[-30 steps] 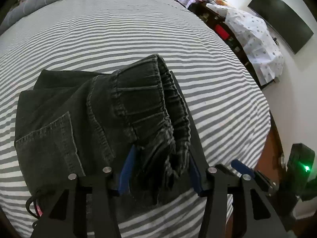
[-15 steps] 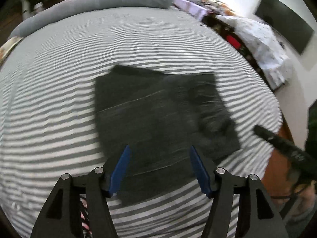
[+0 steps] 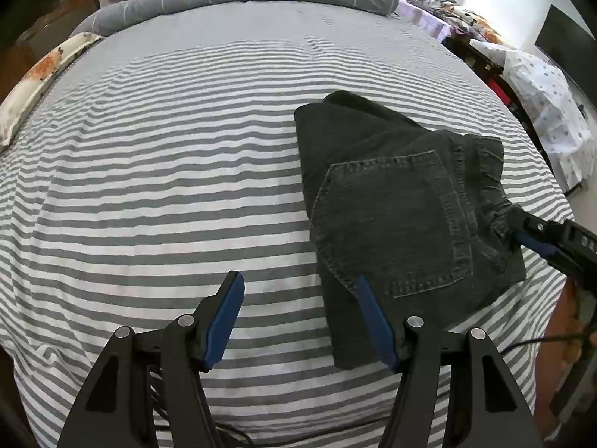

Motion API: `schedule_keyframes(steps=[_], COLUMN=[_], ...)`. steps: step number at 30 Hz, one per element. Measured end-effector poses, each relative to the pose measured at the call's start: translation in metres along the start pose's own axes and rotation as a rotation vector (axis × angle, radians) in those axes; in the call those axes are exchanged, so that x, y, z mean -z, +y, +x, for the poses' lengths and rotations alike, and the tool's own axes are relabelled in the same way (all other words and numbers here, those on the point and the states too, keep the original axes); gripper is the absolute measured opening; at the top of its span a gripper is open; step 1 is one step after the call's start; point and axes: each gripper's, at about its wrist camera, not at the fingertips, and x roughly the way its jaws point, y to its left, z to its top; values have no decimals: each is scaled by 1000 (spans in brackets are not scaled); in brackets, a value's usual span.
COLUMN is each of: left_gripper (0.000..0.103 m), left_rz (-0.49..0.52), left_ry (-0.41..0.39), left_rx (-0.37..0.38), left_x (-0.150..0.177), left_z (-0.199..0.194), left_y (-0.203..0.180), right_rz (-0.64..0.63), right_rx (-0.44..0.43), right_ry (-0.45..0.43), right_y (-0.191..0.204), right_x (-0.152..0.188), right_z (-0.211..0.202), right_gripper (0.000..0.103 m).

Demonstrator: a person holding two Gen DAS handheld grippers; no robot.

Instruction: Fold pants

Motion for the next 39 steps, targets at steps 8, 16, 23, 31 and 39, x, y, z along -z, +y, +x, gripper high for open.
schedule_keyframes(steps=[8,16,23,31,39], left_gripper=[64,64,64,64,66], left_rz=[-19,7,59,105,115], left_ry=[23,-4,-26,20,35], left_rx=[2,16,32,11,4], left_x=[0,-9,-14,-10,-3], left_z=[9,2,-4,20,34], left_y=[5,-6,-27,-38,-40], right_rz=[43,-50,40,88,82], right_rx=[45,25,49,59,40], right_ry=[3,-108,-94,-27,0], right_y=[-3,11,-21,-35,-42], right_x=[-11,-16,-5,3,16], right_z=[21,-24,-25,1,-8], right_gripper=[19,10,10,25,49])
